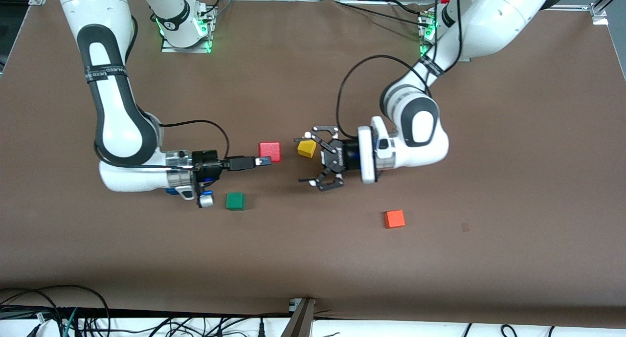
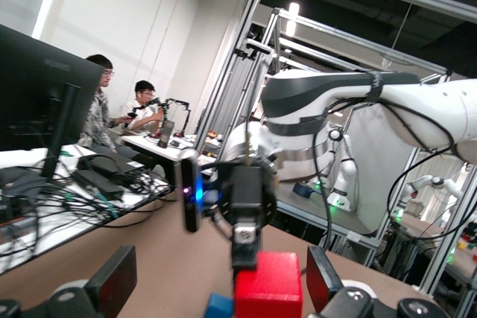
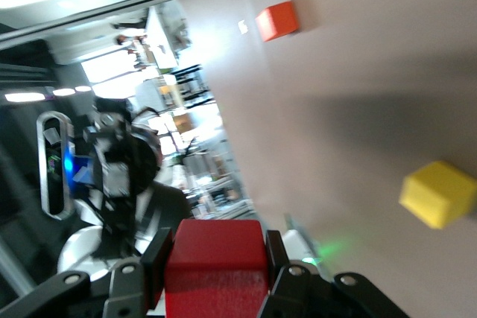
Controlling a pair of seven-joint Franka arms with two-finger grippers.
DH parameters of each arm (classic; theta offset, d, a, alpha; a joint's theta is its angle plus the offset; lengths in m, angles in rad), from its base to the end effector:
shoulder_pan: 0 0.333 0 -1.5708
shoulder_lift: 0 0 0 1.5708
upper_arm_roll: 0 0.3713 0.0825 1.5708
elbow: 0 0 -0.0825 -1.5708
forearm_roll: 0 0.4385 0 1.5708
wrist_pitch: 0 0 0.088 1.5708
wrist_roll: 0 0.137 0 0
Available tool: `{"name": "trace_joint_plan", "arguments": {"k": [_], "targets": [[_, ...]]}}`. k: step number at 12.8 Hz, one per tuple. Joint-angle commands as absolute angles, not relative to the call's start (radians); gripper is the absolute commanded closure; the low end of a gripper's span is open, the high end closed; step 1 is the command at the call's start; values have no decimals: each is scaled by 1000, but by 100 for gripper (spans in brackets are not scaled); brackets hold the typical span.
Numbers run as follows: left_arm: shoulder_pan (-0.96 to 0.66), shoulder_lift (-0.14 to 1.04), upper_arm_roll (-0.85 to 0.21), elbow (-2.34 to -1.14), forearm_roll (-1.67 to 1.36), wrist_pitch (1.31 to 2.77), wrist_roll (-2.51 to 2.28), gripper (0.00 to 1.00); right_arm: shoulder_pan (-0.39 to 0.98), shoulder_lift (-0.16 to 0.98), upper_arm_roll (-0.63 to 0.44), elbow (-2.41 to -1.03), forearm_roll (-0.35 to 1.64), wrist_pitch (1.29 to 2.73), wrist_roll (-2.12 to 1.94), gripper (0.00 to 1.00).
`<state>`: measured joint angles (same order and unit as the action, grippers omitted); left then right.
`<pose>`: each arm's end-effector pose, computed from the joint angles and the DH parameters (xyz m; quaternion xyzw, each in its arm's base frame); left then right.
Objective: Pass red block to right arm, stack on blue
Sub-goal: 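Open the left gripper and withdraw it while the right gripper carries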
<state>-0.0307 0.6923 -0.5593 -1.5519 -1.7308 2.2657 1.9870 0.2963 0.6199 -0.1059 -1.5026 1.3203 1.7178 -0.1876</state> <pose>0.7096 -0.4208 0.3484 0.6070 -0.3522 0.4527 0.5501 0.7329 0.2784 0.3404 -0.8180 0.0534 0.1574 0.5507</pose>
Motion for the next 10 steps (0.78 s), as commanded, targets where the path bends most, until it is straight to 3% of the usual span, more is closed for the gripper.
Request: {"name": "trace_joint_plan", "arguments": {"k": [1, 5, 8, 10], "targets": [[17, 661, -558, -1565, -1630, 2261, 1925, 0, 293, 591, -161, -1462, 1157, 1713, -181, 100], [84, 627, -552, -1565, -1352, 2258, 1683, 0, 291, 591, -233, -1421, 788, 1726, -180, 100], [120, 601, -552, -1565, -1081, 2250, 1472, 0, 296, 594, -230, -1425, 394, 1834, -181, 100], [130, 591, -546, -1565, -900, 2250, 1341, 0, 299, 597, -233, -1434, 313, 1893, -178, 100]]}}
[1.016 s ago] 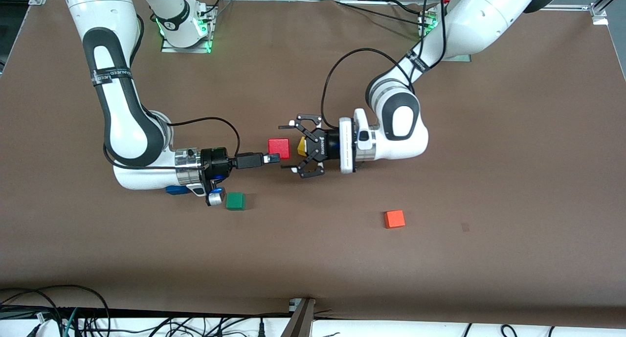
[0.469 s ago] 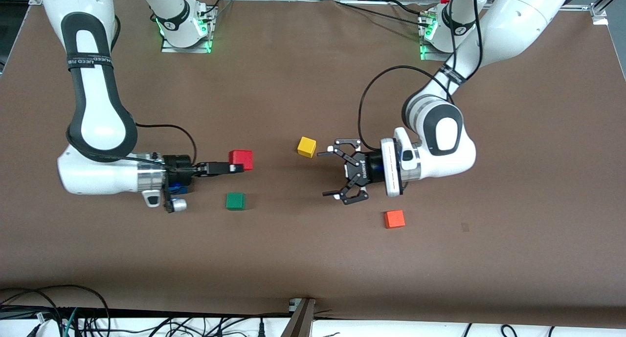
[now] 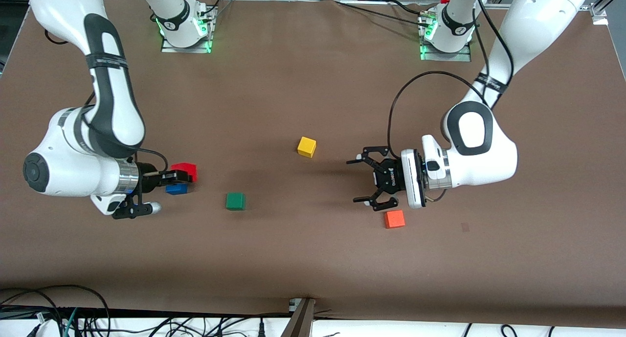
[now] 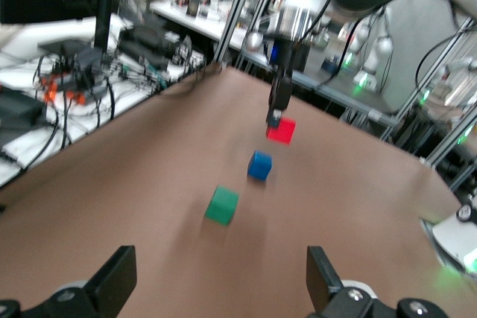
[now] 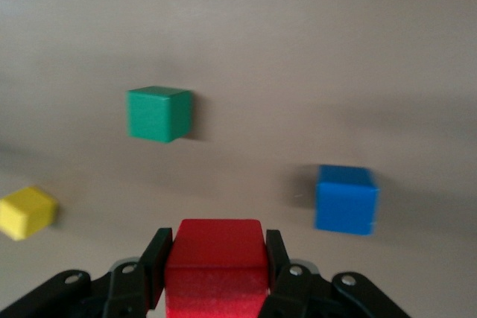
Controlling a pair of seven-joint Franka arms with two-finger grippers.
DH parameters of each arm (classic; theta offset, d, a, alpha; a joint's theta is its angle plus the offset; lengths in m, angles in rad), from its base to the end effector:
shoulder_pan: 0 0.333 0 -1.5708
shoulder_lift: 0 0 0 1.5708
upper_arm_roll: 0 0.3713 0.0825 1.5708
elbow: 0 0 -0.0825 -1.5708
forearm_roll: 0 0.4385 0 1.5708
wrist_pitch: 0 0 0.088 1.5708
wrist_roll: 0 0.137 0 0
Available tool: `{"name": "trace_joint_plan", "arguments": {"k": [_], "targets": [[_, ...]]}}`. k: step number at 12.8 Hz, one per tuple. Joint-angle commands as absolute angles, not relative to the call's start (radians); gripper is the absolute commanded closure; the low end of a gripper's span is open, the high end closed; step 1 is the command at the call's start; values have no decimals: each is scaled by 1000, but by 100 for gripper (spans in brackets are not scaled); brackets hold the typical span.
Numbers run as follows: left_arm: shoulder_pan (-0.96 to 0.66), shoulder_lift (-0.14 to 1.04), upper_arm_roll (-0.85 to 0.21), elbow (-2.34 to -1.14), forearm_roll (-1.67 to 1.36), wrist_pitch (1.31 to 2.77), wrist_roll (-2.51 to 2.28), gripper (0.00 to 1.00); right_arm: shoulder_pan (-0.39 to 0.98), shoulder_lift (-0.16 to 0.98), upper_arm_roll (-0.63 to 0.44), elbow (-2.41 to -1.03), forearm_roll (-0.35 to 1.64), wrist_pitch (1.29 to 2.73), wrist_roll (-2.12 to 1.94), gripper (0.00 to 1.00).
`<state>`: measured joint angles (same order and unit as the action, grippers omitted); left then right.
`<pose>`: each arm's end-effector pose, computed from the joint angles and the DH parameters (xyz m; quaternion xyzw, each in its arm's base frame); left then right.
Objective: Pass red block to right arm, stack on blue
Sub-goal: 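Move the red cube with the right gripper over the blue cube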
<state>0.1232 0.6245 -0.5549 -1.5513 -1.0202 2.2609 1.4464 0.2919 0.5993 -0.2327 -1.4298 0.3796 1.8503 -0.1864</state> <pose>0.7469 -0.3020 0.3671 0.7227 -0.4418 0.2998 0.4389 0.7652 0.1162 0.3340 -0.9883 -0.0690 0.0720 0.1155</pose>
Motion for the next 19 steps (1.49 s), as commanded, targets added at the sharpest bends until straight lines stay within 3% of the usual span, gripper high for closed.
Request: {"name": "trace_joint_plan", "arguments": {"k": [1, 4, 10, 15, 18, 19], "targets": [[141, 591, -546, -1565, -806, 2249, 1271, 0, 299, 597, -235, -1452, 290, 1931, -178, 100], [152, 589, -538, -1551, -623, 2199, 1068, 0, 304, 591, -244, -1540, 224, 2063, -178, 100], [163, 523, -476, -1539, -335, 2051, 695, 0, 304, 580, -244, -1620, 172, 2158, -176, 100], [160, 482, -413, -1390, 12, 1682, 467, 0, 310, 515, -242, -1781, 172, 2295, -163, 100], [164, 390, -391, -1393, 113, 1547, 341, 0, 319, 509, -241, -1796, 172, 2293, -135, 100], [119, 329, -305, -1428, 120, 1542, 263, 0, 321, 508, -241, -1799, 172, 2295, -133, 100]]}}
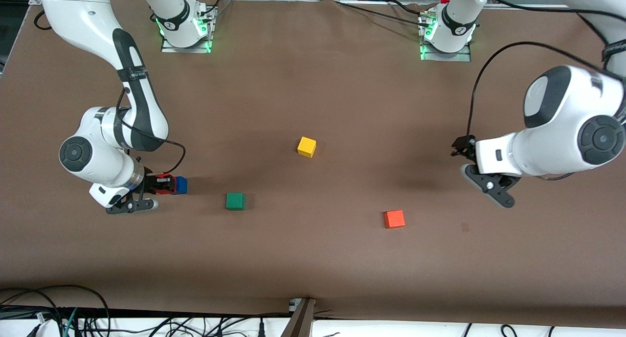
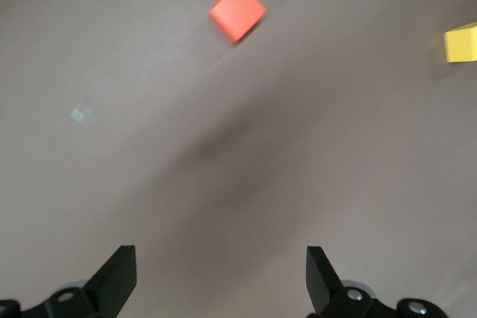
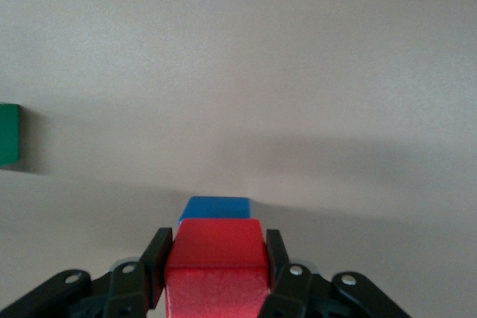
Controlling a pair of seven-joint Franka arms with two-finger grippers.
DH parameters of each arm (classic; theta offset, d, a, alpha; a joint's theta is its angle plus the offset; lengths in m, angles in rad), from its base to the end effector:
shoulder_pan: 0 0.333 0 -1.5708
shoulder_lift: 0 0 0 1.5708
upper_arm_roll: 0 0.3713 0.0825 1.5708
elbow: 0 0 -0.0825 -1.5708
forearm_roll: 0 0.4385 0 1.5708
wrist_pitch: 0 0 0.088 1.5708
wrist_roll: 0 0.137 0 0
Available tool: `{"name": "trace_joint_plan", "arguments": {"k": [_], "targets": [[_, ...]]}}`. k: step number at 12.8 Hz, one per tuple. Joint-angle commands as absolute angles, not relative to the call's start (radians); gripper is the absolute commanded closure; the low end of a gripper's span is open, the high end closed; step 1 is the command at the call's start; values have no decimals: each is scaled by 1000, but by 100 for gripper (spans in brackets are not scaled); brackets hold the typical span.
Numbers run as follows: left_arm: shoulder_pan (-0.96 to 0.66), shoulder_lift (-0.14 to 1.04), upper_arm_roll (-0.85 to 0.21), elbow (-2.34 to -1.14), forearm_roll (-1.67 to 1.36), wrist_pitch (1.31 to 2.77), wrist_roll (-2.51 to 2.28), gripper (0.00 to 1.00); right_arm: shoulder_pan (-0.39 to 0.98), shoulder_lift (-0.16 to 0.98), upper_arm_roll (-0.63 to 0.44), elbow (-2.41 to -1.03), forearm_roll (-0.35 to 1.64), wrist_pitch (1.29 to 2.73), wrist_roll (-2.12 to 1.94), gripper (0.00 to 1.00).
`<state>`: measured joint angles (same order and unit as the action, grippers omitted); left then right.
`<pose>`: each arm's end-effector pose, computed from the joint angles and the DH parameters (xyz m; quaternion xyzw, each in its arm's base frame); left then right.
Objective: Pass red block to right arm, stack on blue
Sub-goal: 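Move the red cube with the right gripper over the blue cube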
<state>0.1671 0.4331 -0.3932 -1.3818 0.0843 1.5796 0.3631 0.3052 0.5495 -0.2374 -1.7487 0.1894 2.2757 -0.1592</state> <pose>0.7191 -0.1053 0.4739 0.9522 -0.2853 -0.0983 0.0469 0.7296 0.0728 0.2471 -0.9976 -0.0685 0.0008 0.0104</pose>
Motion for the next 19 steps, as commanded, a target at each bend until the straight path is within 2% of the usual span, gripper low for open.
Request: {"name": "trace_joint_plan", "arguments": {"k": [1, 4, 6, 8, 11, 16, 19], "targets": [[83, 283, -229, -1475, 118, 1546, 230, 0, 322, 508, -241, -1801, 172, 2295, -135, 100], [-1, 148, -69, -1624, 112, 1652, 210, 0, 324, 508, -242, -1813, 169, 2296, -138, 100], [-5, 59, -60, -1738, 110, 1768, 181, 0, 324, 508, -242, -1815, 169, 2298, -138, 100], [-24, 3, -58, -1778, 107, 1773, 120, 0, 324, 509, -242, -1815, 169, 2304, -138, 100], [-35, -15, -8, -1769, 8, 1769, 117, 0, 325, 515, -242, -1813, 169, 2324, -140, 100], [-58, 58, -9, -1668, 12, 1710, 118, 0, 327, 518, -241, -1821, 169, 2332, -140, 100], [-80, 26, 5, -1670, 12, 1686, 118, 0, 327, 518, -241, -1821, 169, 2332, -140, 100]]}}
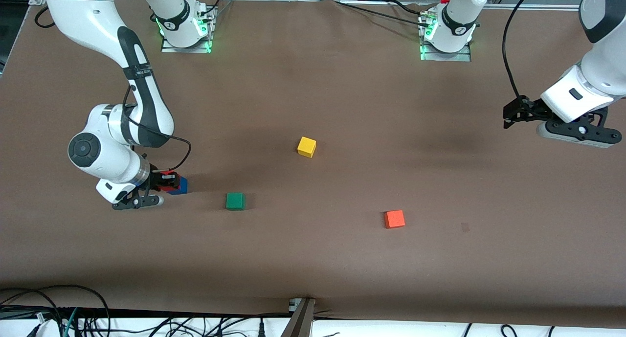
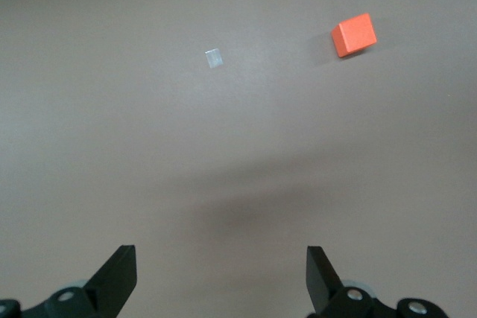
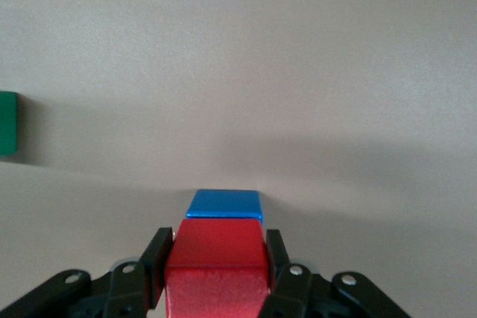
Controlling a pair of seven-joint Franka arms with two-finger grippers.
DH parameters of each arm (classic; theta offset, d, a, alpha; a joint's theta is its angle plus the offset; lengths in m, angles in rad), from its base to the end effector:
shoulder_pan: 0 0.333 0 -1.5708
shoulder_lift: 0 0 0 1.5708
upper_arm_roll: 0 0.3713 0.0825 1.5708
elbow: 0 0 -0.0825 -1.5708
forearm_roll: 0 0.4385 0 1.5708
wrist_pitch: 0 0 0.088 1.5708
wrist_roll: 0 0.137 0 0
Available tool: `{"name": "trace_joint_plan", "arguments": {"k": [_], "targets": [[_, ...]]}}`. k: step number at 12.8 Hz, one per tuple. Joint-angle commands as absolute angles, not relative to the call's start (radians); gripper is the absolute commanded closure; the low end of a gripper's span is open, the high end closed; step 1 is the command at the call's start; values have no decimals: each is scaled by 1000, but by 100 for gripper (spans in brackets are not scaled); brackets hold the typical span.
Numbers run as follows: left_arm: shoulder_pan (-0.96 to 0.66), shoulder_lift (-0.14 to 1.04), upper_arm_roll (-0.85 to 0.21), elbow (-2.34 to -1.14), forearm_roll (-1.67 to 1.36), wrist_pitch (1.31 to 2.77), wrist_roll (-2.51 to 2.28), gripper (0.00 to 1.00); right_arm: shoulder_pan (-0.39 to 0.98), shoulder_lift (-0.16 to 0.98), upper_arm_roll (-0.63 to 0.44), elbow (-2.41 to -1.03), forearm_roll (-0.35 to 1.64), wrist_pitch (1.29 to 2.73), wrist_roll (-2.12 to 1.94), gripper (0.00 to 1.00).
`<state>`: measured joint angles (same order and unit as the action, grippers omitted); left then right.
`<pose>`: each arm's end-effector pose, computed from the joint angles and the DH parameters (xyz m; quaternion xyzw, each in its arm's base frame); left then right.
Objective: Pass red block to right arm, stack on blue
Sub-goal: 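Lower the red cube onto the blue cube and open the right gripper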
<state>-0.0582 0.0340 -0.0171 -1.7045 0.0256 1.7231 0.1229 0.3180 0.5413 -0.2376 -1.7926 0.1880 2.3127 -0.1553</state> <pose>0.6255 -0.0439 0.5711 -0.9948 0.1010 0.0080 0.0122 0.7186 0.0777 0.2358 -0.9975 -0.0704 0.0003 0.0083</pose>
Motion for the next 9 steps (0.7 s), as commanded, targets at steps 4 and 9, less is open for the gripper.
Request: {"name": "trace_joint_plan", "arguments": {"k": [4, 9], "targets": [[-45, -18, 5, -1663, 11, 1629, 126, 0, 325, 520, -242, -1819, 169, 2333, -140, 100], [-32, -8, 5, -1657, 12, 1635, 107, 0, 325, 525, -242, -1819, 169, 2341, -149, 100]]}}
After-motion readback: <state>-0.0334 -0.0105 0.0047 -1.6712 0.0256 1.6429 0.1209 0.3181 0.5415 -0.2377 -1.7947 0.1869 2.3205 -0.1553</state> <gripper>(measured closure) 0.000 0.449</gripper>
